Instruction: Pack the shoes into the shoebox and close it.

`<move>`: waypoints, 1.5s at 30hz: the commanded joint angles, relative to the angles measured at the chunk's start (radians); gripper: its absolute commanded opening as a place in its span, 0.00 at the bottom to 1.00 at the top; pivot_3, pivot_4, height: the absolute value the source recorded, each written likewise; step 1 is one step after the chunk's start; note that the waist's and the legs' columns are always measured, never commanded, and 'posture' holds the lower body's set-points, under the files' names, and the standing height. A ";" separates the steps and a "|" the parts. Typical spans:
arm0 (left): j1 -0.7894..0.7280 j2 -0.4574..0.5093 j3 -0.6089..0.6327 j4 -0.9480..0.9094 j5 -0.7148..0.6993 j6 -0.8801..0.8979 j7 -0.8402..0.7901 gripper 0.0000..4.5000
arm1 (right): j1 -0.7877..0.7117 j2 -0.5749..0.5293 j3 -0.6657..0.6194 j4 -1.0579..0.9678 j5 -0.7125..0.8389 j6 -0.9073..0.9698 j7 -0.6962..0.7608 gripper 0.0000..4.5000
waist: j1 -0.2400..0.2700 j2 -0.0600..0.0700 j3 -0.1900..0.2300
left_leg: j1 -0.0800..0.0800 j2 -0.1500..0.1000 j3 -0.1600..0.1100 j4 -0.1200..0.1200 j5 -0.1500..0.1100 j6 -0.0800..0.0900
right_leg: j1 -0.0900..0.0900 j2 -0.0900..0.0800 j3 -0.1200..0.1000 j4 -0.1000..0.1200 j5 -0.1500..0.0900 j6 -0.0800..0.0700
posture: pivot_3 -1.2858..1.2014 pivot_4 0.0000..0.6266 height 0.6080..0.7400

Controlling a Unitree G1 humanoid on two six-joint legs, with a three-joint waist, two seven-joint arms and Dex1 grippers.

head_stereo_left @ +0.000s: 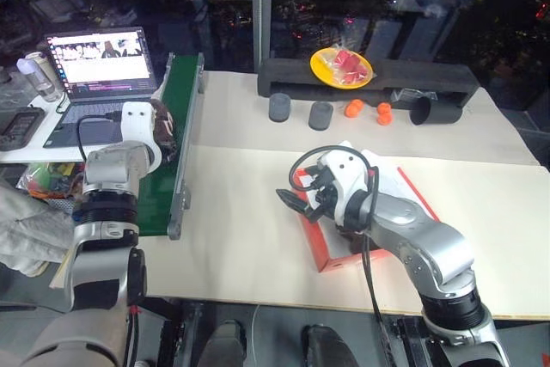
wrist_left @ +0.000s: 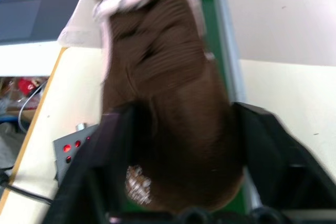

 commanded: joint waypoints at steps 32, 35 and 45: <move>0.107 -0.260 -0.008 -0.421 -0.225 -0.127 -0.007 0.25 | -0.329 0.341 -0.577 0.293 0.318 0.212 -0.380 1.00 | -0.011 -0.001 0.001 | -0.005 0.000 -0.001 -0.002 0.001 -0.002 | -0.003 0.000 -0.001 -0.002 0.002 0.000 | 0.52 0.24 1.00; 0.132 -0.270 -0.054 -0.446 -0.130 -0.123 0.107 0.25 | -0.293 0.323 -0.543 0.269 0.319 0.215 -0.383 1.00 | -0.020 -0.001 0.001 | -0.004 0.000 -0.001 -0.002 0.001 -0.002 | -0.003 0.000 -0.001 -0.002 0.001 0.000 | 0.52 0.24 1.00; 0.272 -0.445 0.002 -0.607 -0.094 -0.006 0.315 0.66 | -0.254 0.285 -0.476 0.255 0.302 0.212 -0.386 1.00 | -0.023 -0.001 0.001 | -0.005 0.000 -0.001 -0.001 0.001 -0.002 | -0.003 -0.001 0.000 -0.002 0.001 0.000 | 0.52 0.24 1.00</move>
